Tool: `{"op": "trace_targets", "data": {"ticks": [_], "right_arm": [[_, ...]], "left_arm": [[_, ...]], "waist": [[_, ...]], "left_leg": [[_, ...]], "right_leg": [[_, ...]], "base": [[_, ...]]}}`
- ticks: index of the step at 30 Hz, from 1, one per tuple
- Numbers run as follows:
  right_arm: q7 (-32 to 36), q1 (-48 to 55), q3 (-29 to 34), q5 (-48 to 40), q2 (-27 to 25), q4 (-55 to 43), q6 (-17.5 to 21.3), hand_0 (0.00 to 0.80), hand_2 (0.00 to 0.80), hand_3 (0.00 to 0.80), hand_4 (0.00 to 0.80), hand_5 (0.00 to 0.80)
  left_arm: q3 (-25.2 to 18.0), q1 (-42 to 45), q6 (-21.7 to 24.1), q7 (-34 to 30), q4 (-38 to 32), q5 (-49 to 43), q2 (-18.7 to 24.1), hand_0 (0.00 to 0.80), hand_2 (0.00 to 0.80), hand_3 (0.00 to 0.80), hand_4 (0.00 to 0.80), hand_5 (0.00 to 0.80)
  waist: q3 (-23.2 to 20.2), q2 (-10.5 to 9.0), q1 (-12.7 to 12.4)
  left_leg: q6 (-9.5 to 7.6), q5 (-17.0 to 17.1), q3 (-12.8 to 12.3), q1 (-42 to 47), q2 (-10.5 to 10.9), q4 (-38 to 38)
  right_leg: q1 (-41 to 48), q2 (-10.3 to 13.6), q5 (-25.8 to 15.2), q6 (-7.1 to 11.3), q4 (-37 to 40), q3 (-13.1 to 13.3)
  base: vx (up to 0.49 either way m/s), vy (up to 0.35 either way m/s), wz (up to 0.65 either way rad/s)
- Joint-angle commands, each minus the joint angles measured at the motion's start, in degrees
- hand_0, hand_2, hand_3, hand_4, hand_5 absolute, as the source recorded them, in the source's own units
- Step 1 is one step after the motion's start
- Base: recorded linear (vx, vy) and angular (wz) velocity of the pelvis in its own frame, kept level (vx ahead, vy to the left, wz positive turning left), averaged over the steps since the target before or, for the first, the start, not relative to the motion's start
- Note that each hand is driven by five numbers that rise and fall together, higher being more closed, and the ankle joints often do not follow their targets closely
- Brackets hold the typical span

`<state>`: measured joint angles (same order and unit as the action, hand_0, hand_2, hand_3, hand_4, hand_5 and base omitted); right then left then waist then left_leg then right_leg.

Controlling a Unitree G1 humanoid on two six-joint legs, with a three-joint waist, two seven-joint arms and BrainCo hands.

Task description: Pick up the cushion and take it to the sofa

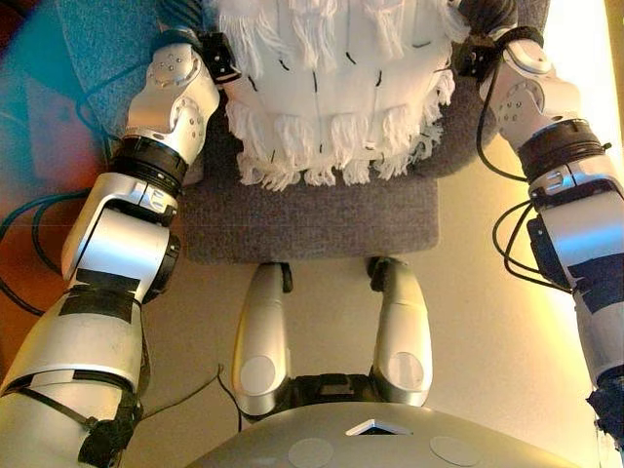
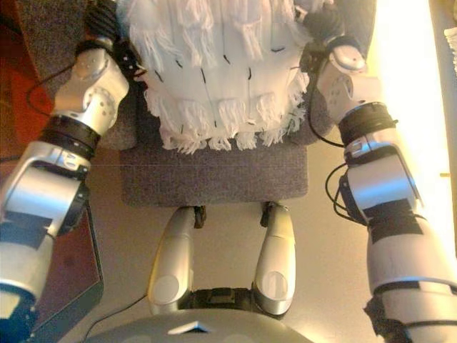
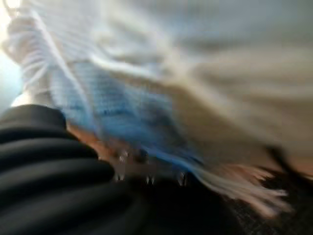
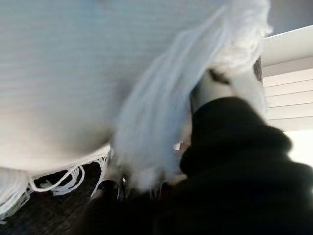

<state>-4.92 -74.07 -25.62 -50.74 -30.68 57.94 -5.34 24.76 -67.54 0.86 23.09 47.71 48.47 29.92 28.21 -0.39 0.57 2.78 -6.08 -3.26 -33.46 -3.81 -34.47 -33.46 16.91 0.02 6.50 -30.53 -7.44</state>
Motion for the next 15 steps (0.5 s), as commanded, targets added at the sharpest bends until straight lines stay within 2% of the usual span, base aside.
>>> {"op": "trace_targets", "data": {"ticks": [1, 8, 15], "right_arm": [[-0.49, -6.24, -1.44, 0.26, 0.62, -0.31, 3.08, 0.000, 0.000, 0.000, 0.000, 0.000], [-3.72, -3.07, 0.83, -2.20, -1.81, -1.81, 4.87, 0.000, 0.000, 0.000, 0.000, 0.000], [-4.21, 0.49, -0.17, 1.56, -6.31, -7.81, 3.08, 0.000, 0.000, 0.000, 0.000, 0.000]], "left_arm": [[0.37, -8.87, 5.67, -0.48, -0.06, 0.52, -0.03, 0.000, 0.000, 0.000, 0.000, 0.000], [-1.32, -6.96, 7.67, 0.19, -0.92, 0.56, 4.16, 0.000, 0.000, 0.000, 0.000, 0.000], [-3.13, -1.32, 6.83, -1.05, -3.16, -4.54, 10.86, 0.000, 0.000, 0.000, 0.000, 0.000]], "waist": [[-1.14, 1.45, -1.39], [-2.94, 0.57, -1.44], [-7.47, -1.06, -2.08]], "left_leg": [[3.63, -3.76, -1.71, 3.09, -1.60, 0.76], [3.90, -2.88, -1.47, 7.18, -1.96, 4.36], [3.46, -2.19, -0.68, 13.74, -0.82, 8.78]], "right_leg": [[2.52, 1.71, 2.43, 3.67, 0.95, 1.24], [6.48, 1.69, 1.34, 4.06, 5.95, 1.06], [13.88, 1.45, -0.12, 4.21, 13.05, -0.08]], "base": [[0.060, 0.004, 0.07], [0.067, -0.037, -0.01], [0.125, -0.028, -0.07]]}}
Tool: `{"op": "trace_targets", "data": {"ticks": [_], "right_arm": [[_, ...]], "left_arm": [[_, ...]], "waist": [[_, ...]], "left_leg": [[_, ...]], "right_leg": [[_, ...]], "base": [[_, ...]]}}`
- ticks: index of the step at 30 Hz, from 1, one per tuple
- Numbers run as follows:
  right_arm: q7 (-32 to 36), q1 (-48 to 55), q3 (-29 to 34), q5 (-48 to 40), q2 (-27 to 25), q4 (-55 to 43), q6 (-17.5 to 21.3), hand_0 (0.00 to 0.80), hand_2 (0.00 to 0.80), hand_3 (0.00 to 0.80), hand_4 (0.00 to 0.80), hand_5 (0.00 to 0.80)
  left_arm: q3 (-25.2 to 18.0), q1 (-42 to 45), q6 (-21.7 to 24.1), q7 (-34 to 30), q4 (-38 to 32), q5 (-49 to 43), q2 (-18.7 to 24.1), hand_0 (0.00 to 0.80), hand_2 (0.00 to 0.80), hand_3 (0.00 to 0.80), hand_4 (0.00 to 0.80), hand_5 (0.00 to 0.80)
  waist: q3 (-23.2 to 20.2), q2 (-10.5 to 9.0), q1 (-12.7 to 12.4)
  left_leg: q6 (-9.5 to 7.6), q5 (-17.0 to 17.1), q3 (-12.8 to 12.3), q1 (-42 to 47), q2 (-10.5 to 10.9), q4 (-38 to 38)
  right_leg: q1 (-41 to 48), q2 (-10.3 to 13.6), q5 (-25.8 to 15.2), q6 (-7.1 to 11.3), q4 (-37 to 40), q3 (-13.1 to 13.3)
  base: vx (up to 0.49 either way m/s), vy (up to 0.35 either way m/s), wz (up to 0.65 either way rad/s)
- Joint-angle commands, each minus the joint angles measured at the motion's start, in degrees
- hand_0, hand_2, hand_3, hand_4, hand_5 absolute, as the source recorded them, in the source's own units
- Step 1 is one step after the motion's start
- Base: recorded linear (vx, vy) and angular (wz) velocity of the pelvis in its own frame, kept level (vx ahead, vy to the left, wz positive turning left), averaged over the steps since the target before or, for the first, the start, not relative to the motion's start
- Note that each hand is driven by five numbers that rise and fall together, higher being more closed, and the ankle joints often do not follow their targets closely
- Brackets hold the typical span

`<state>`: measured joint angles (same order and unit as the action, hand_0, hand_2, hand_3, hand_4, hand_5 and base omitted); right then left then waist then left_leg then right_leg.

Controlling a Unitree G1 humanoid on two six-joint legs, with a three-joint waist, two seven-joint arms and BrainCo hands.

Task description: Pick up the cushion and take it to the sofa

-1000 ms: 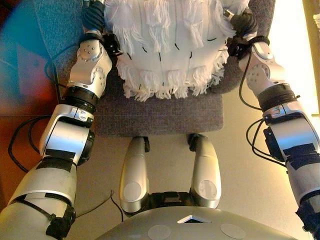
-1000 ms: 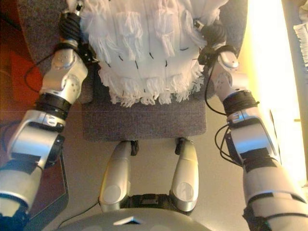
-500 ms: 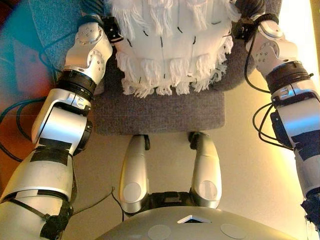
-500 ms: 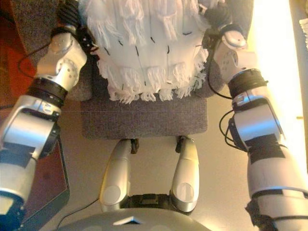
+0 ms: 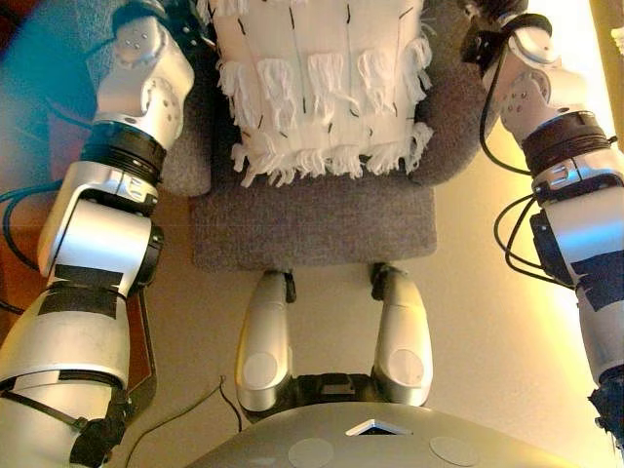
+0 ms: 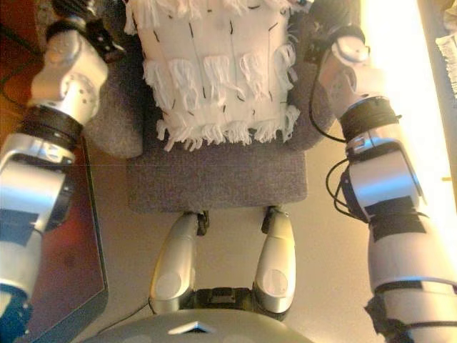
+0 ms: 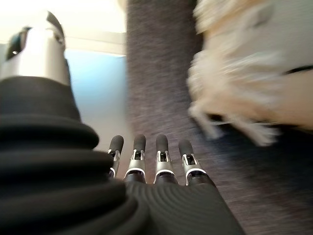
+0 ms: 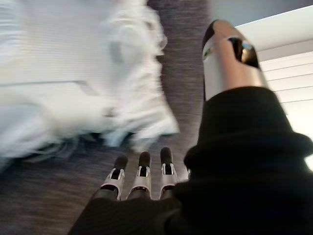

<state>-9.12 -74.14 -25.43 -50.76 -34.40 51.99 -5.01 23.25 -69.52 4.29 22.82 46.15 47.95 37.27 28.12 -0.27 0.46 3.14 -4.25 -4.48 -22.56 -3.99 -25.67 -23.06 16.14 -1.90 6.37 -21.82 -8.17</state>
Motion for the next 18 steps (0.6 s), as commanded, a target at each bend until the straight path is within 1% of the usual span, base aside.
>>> {"op": "trace_targets", "data": {"ticks": [1, 5, 7, 10, 12, 13, 14, 16, 18], "right_arm": [[-0.03, 1.09, -0.36, 1.33, -3.07, -2.65, 2.65, 0.000, 0.000, 0.000, 0.000, 0.000], [-0.79, 4.48, 0.96, -0.92, -5.04, -7.10, 2.54, 0.000, 0.000, 0.000, 0.000, 0.000], [0.09, 7.55, 3.11, -3.03, -5.16, -9.60, 3.16, 0.000, 0.000, 0.000, 0.000, 0.000], [2.06, 15.73, 7.55, -2.80, -4.91, -17.15, 3.54, 0.000, 0.000, 0.000, 0.000, 0.000], [3.80, 23.40, 11.26, -1.78, -4.07, -23.80, 3.28, 0.000, 0.000, 0.000, 0.000, 0.000], [4.92, 28.86, 13.68, -0.89, -2.55, -28.50, 2.90, 0.000, 0.000, 0.000, 0.000, 0.000], [4.77, 33.07, 14.98, -0.14, -1.05, -31.96, 2.67, 0.000, 0.000, 0.000, 0.000, 0.000], [6.78, 40.77, 17.33, 1.24, 2.85, -36.93, 2.50, 0.000, 0.000, 0.000, 0.000, 0.000], [8.77, 45.80, 18.29, 1.61, 5.60, -39.14, 3.13, 0.000, 0.000, 0.000, 0.000, 0.000]], "left_arm": [[-1.87, 1.30, 3.29, -1.26, -2.04, -4.30, 4.23, 0.000, 0.000, 0.000, 0.000, 0.000], [-4.03, 5.23, 2.93, -2.80, -4.97, -4.77, 6.50, 0.000, 0.000, 0.000, 0.000, 0.000], [-5.97, 8.07, 3.48, -4.22, -6.75, -4.63, 6.36, 0.000, 0.000, 0.000, 0.000, 0.000], [-10.15, 15.46, 3.97, -5.98, -12.43, -5.30, 5.29, 0.000, 0.000, 0.000, 0.000, 0.000], [-13.85, 22.22, 2.99, -7.46, -18.65, -5.71, 3.91, 0.000, 0.000, 0.000, 0.000, 0.000], [-16.49, 27.21, 2.90, -9.27, -22.75, -5.64, 2.22, 0.000, 0.000, 0.000, 0.000, 0.000], [-18.02, 31.01, 1.90, -9.45, -26.63, -5.92, 0.84, 0.000, 0.000, 0.000, 0.000, 0.000], [-20.36, 38.23, 1.24, -11.13, -32.20, -6.01, -2.97, 0.000, 0.000, 0.000, 0.000, 0.000], [-21.26, 42.78, 1.07, -12.73, -35.40, -4.87, -6.18, 0.000, 0.000, 0.000, 0.000, 0.000]], "waist": [[-7.95, -1.36, -2.08], [-11.44, -2.33, -2.42], [-12.86, -2.47, -2.38], [-15.18, -2.55, -2.23], [-16.67, -2.59, -2.08], [-17.66, -2.62, -2.00], [-18.53, -2.60, -1.96], [-19.81, -2.55, -1.82], [-20.49, -2.45, -1.84]], "left_leg": [[3.02, -4.01, 0.61, 3.65, -0.49, 0.47], [2.91, -3.48, 0.38, 8.07, -0.03, 3.84], [2.98, -3.41, -0.20, 10.44, -0.22, 5.49], [2.86, -3.08, -1.15, 14.13, -0.33, 8.44], [2.74, -2.74, -1.88, 16.61, -0.44, 10.57], [2.53, -2.55, -2.13, 18.04, -0.38, 11.83], [2.46, -2.39, -2.24, 19.06, -0.39, 12.73], [2.36, -2.00, -2.71, 20.99, -0.65, 14.33], [2.22, -1.56, -2.97, 22.48, -0.70, 15.87]], "right_leg": [[4.38, 2.17, 1.70, 4.36, 4.99, 0.46], [9.67, 1.56, 0.88, 4.32, 9.46, -0.66], [12.24, 1.06, 0.77, 4.31, 11.29, -1.17], [15.99, 0.15, 0.76, 4.32, 13.89, -1.79], [18.41, -0.47, 0.84, 4.27, 15.44, -2.26], [19.68, -0.96, 0.93, 4.15, 16.22, -2.33], [20.58, -1.20, 0.95, 4.08, 16.70, -2.43], [22.32, -1.62, 1.08, 3.96, 17.40, -2.75], [23.68, -1.90, 1.15, 3.92, 18.08, -3.19]], "base": [[0.167, -0.026, 0.03], [0.167, -0.014, 0.00], [0.159, 0.022, 0.00], [0.171, 0.028, 0.03], [0.181, 0.025, 0.04], [0.178, 0.017, 0.05], [0.169, 0.018, 0.04], [0.112, 0.015, 0.04], [0.056, 0.017, 0.09]]}}
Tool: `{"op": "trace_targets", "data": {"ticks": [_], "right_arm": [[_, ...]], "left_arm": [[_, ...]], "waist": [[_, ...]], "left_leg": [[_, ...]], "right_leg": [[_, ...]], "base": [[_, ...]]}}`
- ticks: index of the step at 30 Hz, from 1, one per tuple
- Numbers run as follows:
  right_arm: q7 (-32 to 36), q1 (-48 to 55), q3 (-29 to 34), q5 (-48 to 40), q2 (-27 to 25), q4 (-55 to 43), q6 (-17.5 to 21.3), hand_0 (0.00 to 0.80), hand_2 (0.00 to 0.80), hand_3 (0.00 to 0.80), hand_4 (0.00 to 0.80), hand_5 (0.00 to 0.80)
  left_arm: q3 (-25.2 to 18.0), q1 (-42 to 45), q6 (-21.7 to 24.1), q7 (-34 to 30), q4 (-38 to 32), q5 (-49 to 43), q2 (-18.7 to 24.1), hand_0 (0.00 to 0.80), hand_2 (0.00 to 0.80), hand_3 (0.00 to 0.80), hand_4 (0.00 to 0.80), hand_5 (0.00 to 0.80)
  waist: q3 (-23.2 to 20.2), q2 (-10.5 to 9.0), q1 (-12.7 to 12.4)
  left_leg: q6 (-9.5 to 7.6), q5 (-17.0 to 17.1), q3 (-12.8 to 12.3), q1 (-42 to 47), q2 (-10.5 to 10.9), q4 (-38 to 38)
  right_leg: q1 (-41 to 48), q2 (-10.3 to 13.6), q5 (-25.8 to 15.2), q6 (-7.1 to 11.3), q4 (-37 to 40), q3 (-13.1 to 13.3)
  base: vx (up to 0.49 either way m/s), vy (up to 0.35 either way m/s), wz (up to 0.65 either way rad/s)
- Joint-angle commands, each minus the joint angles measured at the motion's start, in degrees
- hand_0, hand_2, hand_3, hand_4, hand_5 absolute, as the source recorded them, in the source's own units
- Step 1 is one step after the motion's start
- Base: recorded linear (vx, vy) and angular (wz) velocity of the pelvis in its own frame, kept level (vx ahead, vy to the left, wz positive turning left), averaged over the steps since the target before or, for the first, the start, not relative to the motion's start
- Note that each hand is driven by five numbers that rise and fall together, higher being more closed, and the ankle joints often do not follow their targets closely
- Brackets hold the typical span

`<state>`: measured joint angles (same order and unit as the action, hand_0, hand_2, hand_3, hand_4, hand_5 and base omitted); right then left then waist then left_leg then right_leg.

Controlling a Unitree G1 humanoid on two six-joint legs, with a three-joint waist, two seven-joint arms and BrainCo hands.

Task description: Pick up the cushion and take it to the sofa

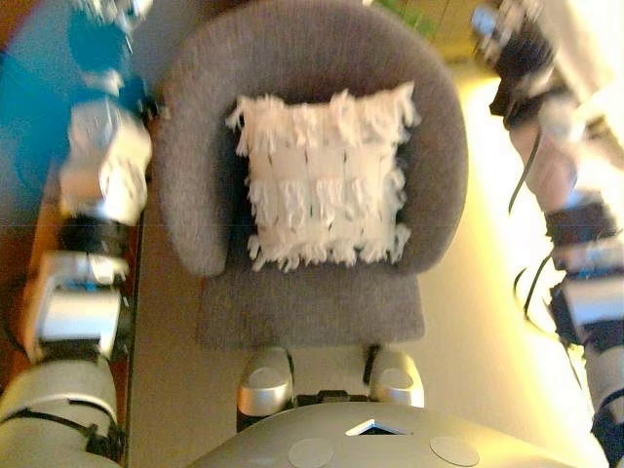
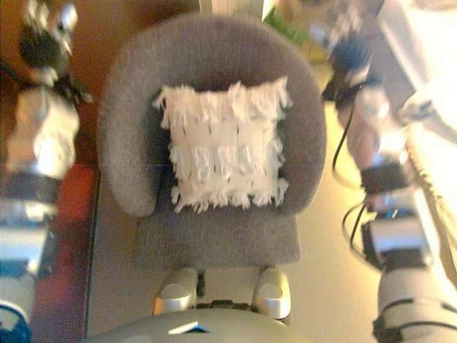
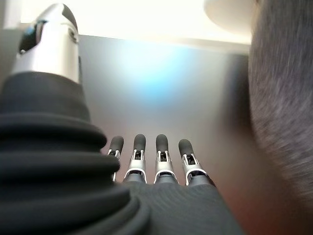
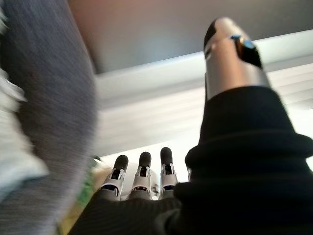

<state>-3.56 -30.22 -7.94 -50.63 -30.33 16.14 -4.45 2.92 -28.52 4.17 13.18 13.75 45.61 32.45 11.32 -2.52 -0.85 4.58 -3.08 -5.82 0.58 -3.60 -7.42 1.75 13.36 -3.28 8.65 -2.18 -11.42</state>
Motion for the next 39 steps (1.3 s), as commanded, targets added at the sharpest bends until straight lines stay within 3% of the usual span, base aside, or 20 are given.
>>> {"op": "trace_targets", "data": {"ticks": [1, 3, 7, 9, 14, 18, 21, 28, 39], "right_arm": [[4.82, 5.54, 1.44, 2.45, 3.61, -4.89, 2.74, 0.000, 0.000, 0.000, 0.000, 0.000], [6.94, 10.16, 1.54, 4.02, 5.87, -6.54, 3.61, 0.000, 0.000, 0.000, 0.000, 0.000], [11.27, 19.41, 2.87, 4.47, 8.68, -11.32, 5.26, 0.000, 0.000, 0.000, 0.000, 0.000], [11.97, 22.61, 2.63, 5.55, 9.96, -12.36, 6.92, 0.000, 0.000, 0.000, 0.000, 0.000], [13.21, 27.06, 0.11, 8.71, 12.57, -10.96, 9.73, 0.000, 0.000, 0.000, 0.000, 0.000], [17.57, 30.19, -1.47, -0.28, 15.72, -9.52, 9.09, 0.000, 0.000, 0.000, 0.000, 0.000], [21.23, 34.02, -2.03, -3.37, 17.90, -8.51, 10.94, 0.000, 0.000, 0.000, 0.000, 0.000], [20.10, 32.61, -5.50, -1.17, 15.83, -6.89, 12.03, 0.000, 0.000, 0.000, 0.000, 0.000], [20.10, 32.75, -6.37, -2.61, 15.98, -7.57, 10.69, 0.000, 0.000, 0.000, 0.000, 0.000]], "left_arm": [[-1.03, 5.59, 1.32, -4.45, -5.29, -1.49, -4.10, 0.000, 0.000, 0.000, 0.000, 0.000], [-1.20, 10.73, 1.30, -6.56, -7.84, -1.21, -7.79, 0.000, 0.000, 0.000, 0.000, 0.000], [-1.23, 19.03, 0.69, -12.41, -12.56, -0.76, -10.82, 0.000, 0.000, 0.000, 0.000, 0.000], [-0.97, 21.49, 0.49, -14.01, -14.24, 0.13, -11.78, 0.000, 0.000, 0.000, 0.000, 0.000], [0.91, 26.40, 1.96, -16.39, -14.10, 0.35, -13.01, 0.000, 0.000, 0.000, 0.000, 0.000], [1.24, 30.70, 3.86, -19.68, -13.96, 1.71, -14.26, 0.000, 0.000, 0.000, 0.000, 0.000], [2.20, 35.41, 4.89, -24.09, -14.12, 2.03, -15.07, 0.000, 0.000, 0.000, 0.000, 0.000], [6.47, 34.37, 3.95, -24.10, -14.03, 1.51, -12.76, 0.000, 0.000, 0.000, 0.000, 0.000], [6.55, 35.44, 3.05, -25.33, -14.27, 3.91, -13.24, 0.000, 0.000, 0.000, 0.000, 0.000]], "waist": [[-4.32, -0.15, -0.59], [-5.03, -0.18, -0.76], [-6.20, 0.18, -0.95], [-6.38, 0.39, -0.91], [-6.38, 0.71, -0.90], [-5.82, 0.91, -1.19], [-5.33, 0.87, -1.43], [-4.78, 1.43, -1.46], [-5.13, 1.30, -1.79]], "left_leg": [[0.74, -2.40, -1.83, 0.45, -1.16, -1.38], [0.54, -2.13, -1.96, 1.67, -1.16, -0.45], [0.43, -0.93, -3.92, 3.09, -1.64, 2.27], [0.63, -0.02, -5.42, 3.66, -2.11, 3.71], [1.01, 1.98, -5.97, 4.38, -2.48, 7.95], [0.94, 2.61, -5.85, 3.65, -2.32, 8.80], [0.71, 2.19, -6.01, 3.26, -2.08, 7.95], [0.60, 2.26, -6.30, 3.14, -1.98, 8.02], [0.55, 2.00, -6.03, 3.60, -1.81, 8.36]], "right_leg": [[-0.07, 0.64, 2.54, 1.65, -0.96, -0.26], [1.21, 0.38, 2.34, 1.62, 0.05, -0.77], [2.63, -0.57, 1.68, 1.43, 2.24, -2.17], [3.13, -0.82, 1.33, 1.38, 2.86, -3.33], [3.34, -1.91, 0.87, 1.20, 4.33, -4.45], [2.74, -2.45, 0.76, 0.74, 4.99, -5.03], [2.64, -2.51, 0.64, 0.60, 5.00, -4.90], [2.53, -2.85, 0.53, 0.57, 5.37, -4.83], [2.90, -3.27, 0.44, 0.51, 6.10, -4.72]], "base": [[0.032, 0.018, 0.08], [0.022, 0.015, 0.10], [-0.020, 0.010, 0.01], [-0.056, 0.005, 0.12], [-0.103, -0.001, 0.16], [-0.123, 0.002, 0.08], [-0.069, 0.000, 0.01], [-0.050, 0.010, 0.00], [0.000, 0.000, 0.00]]}}
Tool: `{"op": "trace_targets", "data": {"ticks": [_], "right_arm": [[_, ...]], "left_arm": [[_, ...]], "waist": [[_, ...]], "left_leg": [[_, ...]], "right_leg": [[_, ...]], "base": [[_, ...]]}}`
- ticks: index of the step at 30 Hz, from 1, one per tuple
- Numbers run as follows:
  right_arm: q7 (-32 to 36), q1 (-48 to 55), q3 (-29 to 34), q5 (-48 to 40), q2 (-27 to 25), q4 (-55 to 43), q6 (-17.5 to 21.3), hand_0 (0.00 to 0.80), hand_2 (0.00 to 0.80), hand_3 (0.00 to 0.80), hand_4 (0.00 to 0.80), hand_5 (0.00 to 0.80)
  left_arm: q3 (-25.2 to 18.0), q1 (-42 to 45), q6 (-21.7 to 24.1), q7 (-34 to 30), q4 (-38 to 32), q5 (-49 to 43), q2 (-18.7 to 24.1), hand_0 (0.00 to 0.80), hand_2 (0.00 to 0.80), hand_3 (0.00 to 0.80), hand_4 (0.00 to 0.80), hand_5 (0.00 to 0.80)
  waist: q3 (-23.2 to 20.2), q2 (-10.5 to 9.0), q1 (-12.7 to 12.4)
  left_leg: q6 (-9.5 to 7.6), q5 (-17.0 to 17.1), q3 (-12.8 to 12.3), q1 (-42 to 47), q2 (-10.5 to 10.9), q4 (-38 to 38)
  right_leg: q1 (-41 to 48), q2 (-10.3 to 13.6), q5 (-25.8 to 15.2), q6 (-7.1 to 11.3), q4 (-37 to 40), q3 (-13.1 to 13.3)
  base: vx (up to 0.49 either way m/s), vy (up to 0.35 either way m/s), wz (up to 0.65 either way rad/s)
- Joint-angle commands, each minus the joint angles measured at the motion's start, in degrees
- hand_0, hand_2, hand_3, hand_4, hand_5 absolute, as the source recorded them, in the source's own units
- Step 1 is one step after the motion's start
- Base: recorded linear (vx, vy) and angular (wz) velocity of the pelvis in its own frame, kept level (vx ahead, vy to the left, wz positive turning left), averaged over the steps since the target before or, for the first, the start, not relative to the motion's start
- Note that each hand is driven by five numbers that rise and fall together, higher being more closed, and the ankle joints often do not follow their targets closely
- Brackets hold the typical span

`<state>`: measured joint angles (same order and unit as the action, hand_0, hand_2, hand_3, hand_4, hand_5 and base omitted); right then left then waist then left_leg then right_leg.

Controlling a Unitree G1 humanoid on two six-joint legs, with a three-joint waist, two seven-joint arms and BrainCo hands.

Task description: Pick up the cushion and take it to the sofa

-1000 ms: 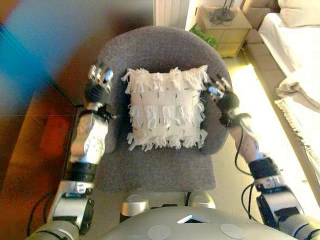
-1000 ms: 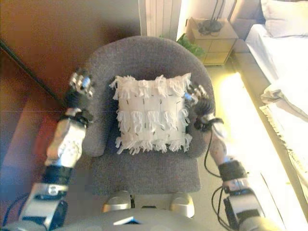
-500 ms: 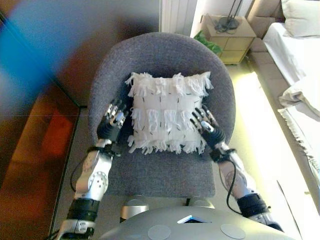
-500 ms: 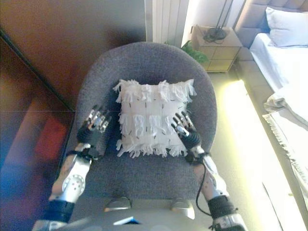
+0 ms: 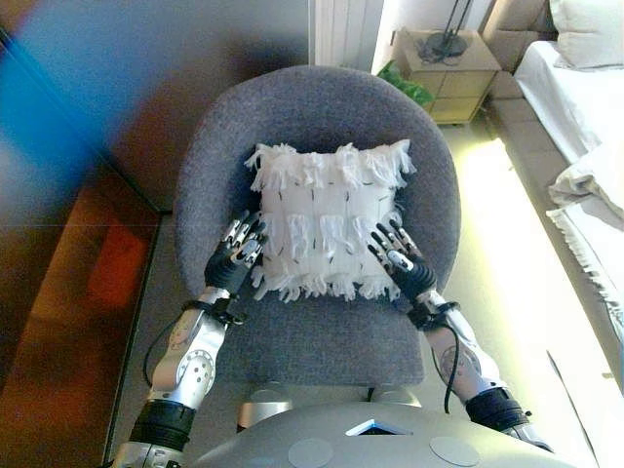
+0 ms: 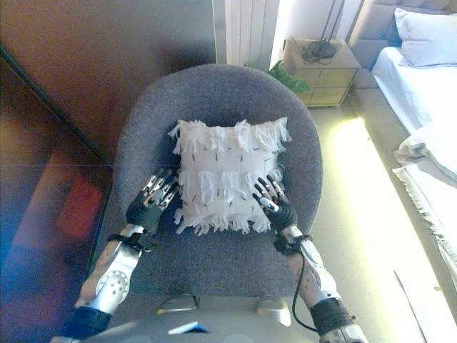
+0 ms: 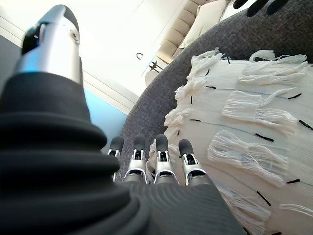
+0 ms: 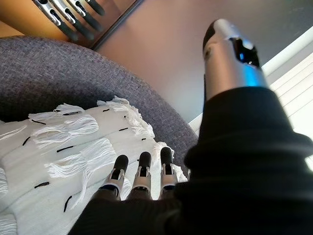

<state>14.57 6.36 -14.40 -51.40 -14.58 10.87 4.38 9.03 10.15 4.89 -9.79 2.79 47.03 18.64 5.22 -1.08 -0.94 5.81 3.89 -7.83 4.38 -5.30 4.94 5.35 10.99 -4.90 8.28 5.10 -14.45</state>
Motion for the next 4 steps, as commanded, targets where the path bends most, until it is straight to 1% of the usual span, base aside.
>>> {"op": "trace_targets", "data": {"ticks": [1, 4], "right_arm": [[2.06, -3.67, 0.11, -1.72, 0.21, -2.26, 1.74, 0.000, 0.000, 0.000, 0.000, 0.000], [1.92, -3.50, -0.04, -1.74, 0.24, -2.32, 1.86, 0.000, 0.000, 0.000, 0.000, 0.000]], "left_arm": [[0.47, -3.13, 2.06, -2.43, -3.49, 2.68, 0.53, 0.000, 0.000, 0.000, 0.000, 0.000], [0.81, -3.27, 1.65, -1.64, -3.70, 2.58, 0.51, 0.000, 0.000, 0.000, 0.000, 0.000]], "waist": [[1.00, -0.14, -1.66], [0.99, -0.20, -1.52]], "left_leg": [[-0.71, -4.98, -4.01, -0.09, -0.09, -3.92], [-0.80, -5.06, -4.01, 0.11, 0.00, -3.80]], "right_leg": [[-0.65, -0.95, 2.01, 0.87, -1.08, -1.64], [-0.60, -1.02, 1.94, 0.91, -0.94, -1.49]], "base": [[0.000, 0.000, 0.00], [0.000, 0.000, 0.00]]}}
